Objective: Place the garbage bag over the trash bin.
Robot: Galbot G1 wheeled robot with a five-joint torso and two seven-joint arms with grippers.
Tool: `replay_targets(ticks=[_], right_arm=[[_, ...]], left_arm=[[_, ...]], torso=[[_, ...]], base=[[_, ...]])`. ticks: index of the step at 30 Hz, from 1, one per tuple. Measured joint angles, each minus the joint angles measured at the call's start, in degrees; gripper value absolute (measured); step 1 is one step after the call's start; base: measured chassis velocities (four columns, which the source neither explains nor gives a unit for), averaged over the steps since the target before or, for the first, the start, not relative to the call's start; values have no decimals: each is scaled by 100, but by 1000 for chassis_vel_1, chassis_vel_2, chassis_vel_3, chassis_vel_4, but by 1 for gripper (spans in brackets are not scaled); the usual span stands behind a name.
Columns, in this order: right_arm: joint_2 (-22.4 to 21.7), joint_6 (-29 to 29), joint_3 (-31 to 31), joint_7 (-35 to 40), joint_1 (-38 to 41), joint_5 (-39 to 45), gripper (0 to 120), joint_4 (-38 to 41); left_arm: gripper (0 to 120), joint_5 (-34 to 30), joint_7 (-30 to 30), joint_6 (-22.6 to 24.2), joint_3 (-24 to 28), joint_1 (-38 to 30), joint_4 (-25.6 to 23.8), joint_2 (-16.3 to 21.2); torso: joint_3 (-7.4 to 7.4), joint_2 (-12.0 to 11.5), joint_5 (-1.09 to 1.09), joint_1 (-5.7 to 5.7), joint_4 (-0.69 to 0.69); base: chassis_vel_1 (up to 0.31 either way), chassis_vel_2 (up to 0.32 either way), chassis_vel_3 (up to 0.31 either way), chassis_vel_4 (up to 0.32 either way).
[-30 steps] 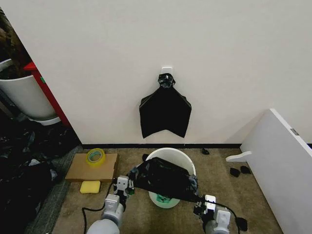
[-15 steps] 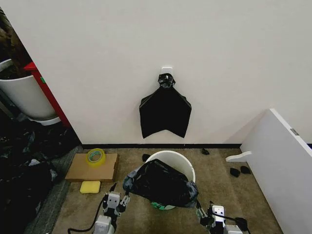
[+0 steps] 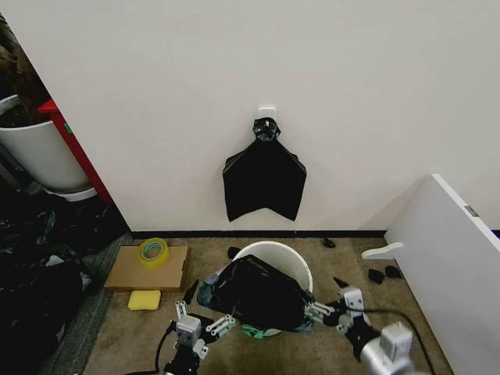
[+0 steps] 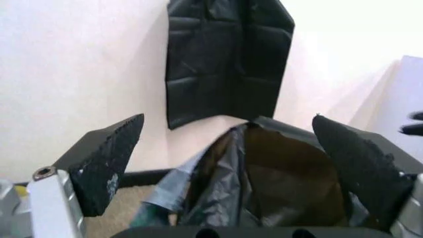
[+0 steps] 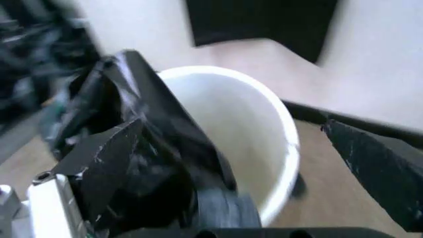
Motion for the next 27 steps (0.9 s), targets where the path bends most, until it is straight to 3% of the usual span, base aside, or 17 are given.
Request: replay_targets(ticks=[1,5,6,10,12,13,15,18,27], right_arm=[[0,0,0,0,0,0,100,0],[-800,-411,-388,-1142,1578,609,100,-956],[-800,-411,-388,-1142,1578,609,100,-956],[-1166,-698,-1322,-1627,3124,984,100,-1831],[-1186,-704,-1469,-1654,3307,986,100,-1950],[-1210,-716,-1991,-1758,3894,982,100,-2371],[-1205,-716,-2231,-1812,4154,968,100,-2552],[-1105,-652,-3303,-2018,5211,816,100,-3251],[-761,-577,-4249,-2119,6009,587,100,-4169]], left_arm=[[100,0,0,0,0,0,0,0],[98,129,250,-137,-218,183,20,-206],[98,129,250,-137,-218,183,20,-206],[98,159,482,-239,-362,379,48,-288],[98,185,502,-254,-375,405,48,-289],[98,271,544,-293,-404,479,47,-310],[98,295,553,-299,-410,504,41,-324],[99,334,558,-302,-400,565,12,-419],[99,425,405,-271,-338,620,7,-490]], torso=[[0,0,0,0,0],[1,0,-2,1,1],[1,0,-2,1,1],[1,0,-2,1,2],[1,0,-2,1,3],[1,-1,-3,2,2],[1,0,-1,1,1],[1,-1,-2,1,2],[0,-1,-3,1,1]], base=[[0,0,0,0],[0,0,0,0],[0,0,0,0],[0,0,0,0],[0,0,0,0],[0,0,0,0],[0,0,0,0],[0,0,0,0],[0,0,0,0]])
